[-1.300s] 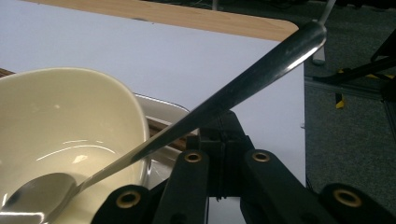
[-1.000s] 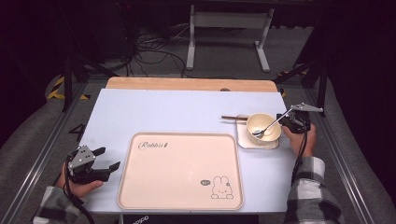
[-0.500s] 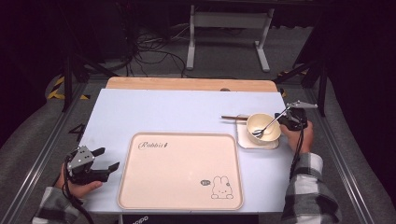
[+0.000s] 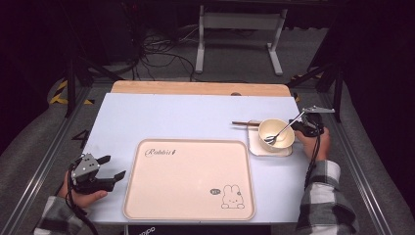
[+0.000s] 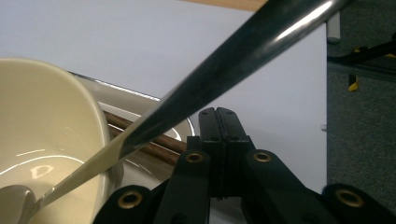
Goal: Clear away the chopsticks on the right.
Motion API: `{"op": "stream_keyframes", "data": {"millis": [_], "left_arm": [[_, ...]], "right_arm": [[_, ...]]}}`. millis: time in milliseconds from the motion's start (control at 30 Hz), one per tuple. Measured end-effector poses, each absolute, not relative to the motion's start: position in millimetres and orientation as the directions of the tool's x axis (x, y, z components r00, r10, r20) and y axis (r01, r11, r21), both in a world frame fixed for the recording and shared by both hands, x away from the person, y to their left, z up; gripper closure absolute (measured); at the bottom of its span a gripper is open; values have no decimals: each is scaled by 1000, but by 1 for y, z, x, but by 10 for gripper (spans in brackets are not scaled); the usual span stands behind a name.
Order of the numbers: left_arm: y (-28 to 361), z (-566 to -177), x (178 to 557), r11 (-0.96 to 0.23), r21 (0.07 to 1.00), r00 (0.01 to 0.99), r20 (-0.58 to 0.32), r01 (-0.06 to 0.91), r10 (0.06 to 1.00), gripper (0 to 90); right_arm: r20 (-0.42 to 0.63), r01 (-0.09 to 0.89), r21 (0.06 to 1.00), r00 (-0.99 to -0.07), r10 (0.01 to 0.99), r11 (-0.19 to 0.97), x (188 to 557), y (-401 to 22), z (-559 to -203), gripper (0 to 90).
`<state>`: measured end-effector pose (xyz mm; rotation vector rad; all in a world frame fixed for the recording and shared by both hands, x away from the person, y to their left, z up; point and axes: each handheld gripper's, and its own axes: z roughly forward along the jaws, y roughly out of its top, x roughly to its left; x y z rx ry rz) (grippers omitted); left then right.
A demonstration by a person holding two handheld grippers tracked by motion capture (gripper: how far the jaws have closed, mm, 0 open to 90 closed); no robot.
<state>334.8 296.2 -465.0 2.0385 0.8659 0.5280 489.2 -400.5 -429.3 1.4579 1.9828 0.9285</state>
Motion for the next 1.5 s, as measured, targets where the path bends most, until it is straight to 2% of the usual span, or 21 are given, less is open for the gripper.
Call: {"op": "stream_keyframes", "data": {"millis": [300,1067,1500], "left_arm": [[297,-463,334,-410,832,675,60,373,735,203],[296,-462,334,-412,833,684,56,370,728,203],[295,-462,333,-416,832,686,60,367,725,203]], "right_arm": [[38,641,746,-314,949,182,486,-400,-428,900],[65,666,720,-345,936,196,470,-407,-425,891],[90,649,737,-374,923,191,458,-414,-419,795]]}}
